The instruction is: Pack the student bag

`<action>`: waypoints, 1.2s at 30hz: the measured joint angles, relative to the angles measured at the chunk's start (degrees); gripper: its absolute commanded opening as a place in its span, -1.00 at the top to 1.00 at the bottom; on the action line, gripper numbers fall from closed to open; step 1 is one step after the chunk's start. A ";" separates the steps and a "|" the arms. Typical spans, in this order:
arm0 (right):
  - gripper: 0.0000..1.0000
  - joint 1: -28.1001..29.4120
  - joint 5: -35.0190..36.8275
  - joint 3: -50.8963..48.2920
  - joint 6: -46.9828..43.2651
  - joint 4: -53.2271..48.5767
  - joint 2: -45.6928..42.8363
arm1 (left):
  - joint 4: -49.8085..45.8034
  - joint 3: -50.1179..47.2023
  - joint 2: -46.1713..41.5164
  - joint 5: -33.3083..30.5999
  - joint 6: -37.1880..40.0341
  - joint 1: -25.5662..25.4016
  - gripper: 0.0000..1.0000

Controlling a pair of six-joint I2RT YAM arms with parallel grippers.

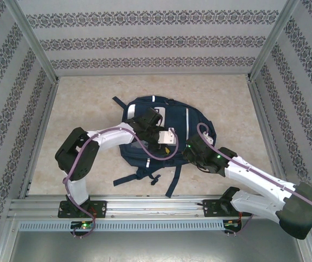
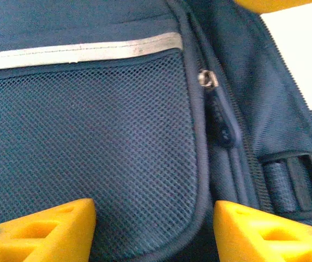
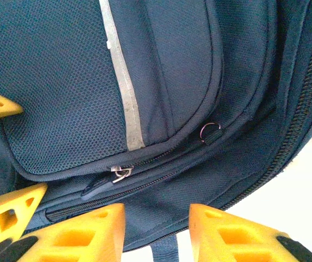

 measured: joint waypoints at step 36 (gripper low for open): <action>0.11 3.50 5.99 6.86 2.08 -0.35 12.55 | -9.64 7.69 1.90 11.06 -2.36 0.20 1.00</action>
